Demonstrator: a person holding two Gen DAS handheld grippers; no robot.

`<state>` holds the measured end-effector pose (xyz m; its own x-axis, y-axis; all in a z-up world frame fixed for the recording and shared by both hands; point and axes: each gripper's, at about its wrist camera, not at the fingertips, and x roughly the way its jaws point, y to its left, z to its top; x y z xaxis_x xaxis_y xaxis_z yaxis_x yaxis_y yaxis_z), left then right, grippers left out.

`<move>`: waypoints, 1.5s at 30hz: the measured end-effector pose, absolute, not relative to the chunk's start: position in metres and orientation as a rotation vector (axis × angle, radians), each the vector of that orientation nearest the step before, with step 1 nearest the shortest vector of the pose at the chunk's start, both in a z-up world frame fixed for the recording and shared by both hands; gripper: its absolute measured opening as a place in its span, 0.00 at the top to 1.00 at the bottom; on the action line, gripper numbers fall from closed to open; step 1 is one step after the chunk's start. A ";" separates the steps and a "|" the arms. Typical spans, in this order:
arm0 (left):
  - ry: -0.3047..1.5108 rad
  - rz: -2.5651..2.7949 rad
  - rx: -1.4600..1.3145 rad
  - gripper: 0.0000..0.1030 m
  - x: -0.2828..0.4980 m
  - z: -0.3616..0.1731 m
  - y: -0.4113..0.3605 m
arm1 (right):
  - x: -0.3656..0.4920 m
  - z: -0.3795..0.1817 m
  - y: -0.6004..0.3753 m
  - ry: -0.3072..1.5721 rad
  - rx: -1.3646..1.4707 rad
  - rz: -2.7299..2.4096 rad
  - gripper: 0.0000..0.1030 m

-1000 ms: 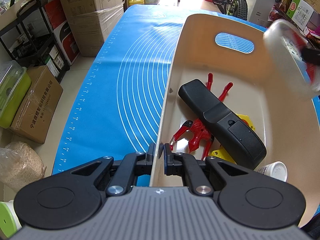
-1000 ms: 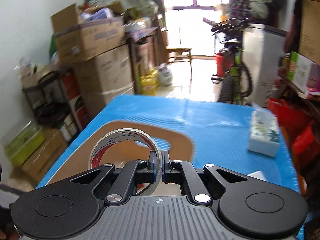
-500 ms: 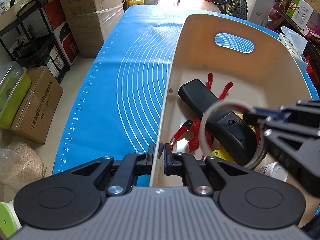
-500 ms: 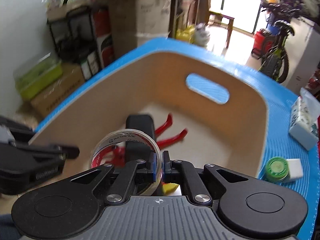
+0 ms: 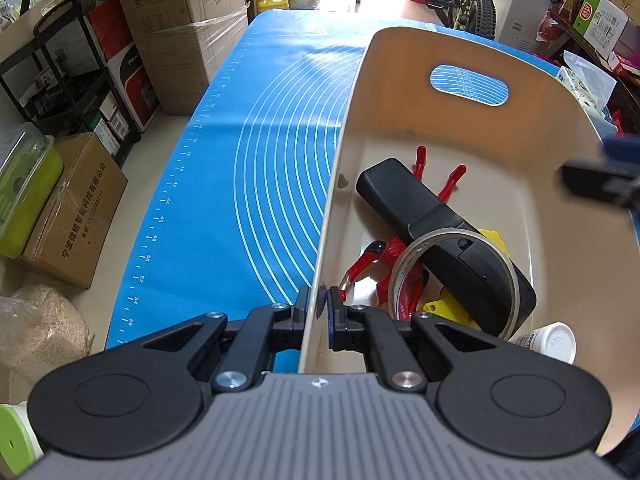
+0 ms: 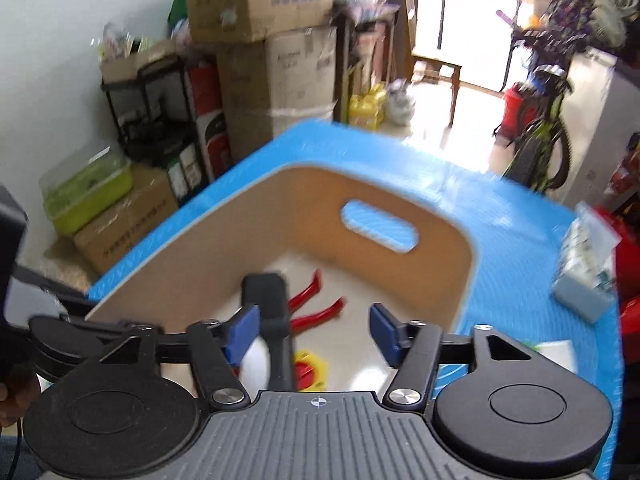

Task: Organize rigid objects
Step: 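Carry the tape roll into the basket and release it, then grasp the green round tin with the right gripper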

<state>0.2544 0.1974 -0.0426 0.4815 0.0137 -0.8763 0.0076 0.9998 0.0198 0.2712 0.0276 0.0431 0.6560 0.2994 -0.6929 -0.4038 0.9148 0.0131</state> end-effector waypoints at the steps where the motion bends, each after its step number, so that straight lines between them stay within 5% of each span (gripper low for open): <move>1: 1.068 0.004 0.023 0.91 0.254 -0.043 0.197 | 0.272 0.048 0.022 0.742 -0.149 0.386 0.29; 15: 1.070 0.005 0.021 0.90 0.254 -0.042 0.197 | 0.317 0.011 -0.077 0.797 -0.184 0.144 0.26; 34: 1.068 0.010 0.041 0.90 0.252 -0.041 0.193 | 0.337 -0.076 -0.066 0.836 -0.495 0.148 0.27; 45: 1.069 0.010 0.042 0.90 0.252 -0.041 0.193 | 0.341 -0.086 -0.067 0.809 -0.512 0.121 0.47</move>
